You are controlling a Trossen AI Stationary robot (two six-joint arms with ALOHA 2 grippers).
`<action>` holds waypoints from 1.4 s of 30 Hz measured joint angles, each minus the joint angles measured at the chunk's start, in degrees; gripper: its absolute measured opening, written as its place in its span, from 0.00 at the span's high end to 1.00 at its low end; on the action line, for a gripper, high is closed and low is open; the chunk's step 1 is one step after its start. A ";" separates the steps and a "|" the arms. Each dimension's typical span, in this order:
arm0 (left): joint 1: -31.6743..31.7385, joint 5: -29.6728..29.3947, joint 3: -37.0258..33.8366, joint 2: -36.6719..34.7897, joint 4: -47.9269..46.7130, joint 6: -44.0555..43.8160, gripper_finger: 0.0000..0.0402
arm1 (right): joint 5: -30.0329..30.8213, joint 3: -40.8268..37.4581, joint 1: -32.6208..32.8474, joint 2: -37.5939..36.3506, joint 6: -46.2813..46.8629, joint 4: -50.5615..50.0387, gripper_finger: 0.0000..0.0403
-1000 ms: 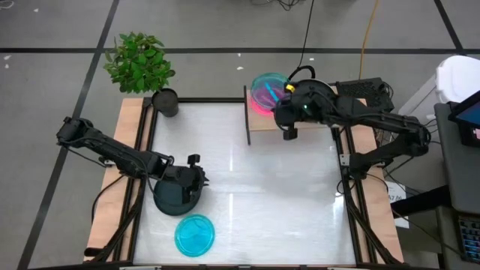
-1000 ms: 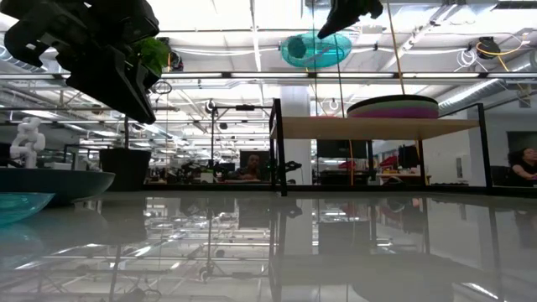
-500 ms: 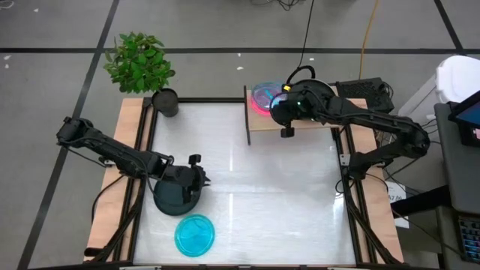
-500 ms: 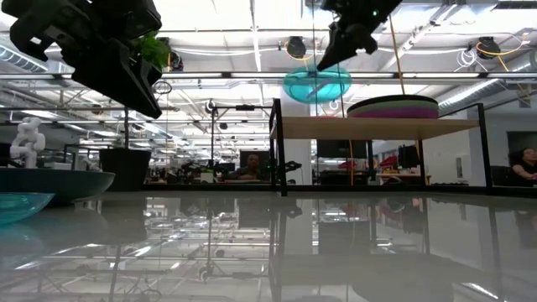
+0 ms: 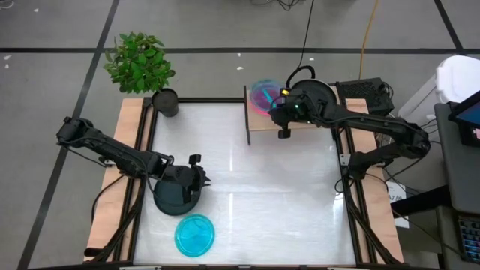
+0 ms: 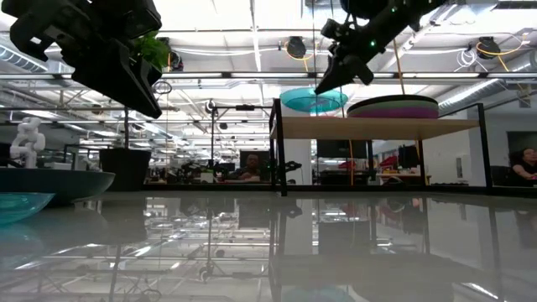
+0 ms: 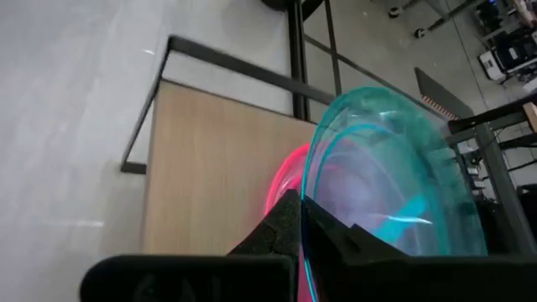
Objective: Place and stack plates onto a shelf
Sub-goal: Stack the top blue plate on top of the pink plate on the shelf, then stack the dark blue plate on top of the black plate on the shelf
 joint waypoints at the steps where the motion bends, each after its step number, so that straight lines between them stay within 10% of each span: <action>1: 0.00 -0.01 0.00 0.00 0.00 0.00 0.82 | -0.64 -0.69 -0.34 -0.02 -0.12 1.03 1.00; 42: -0.54 0.04 0.00 0.00 -2.73 -2.04 0.82 | -0.05 -7.17 7.86 -7.25 11.23 11.62 0.75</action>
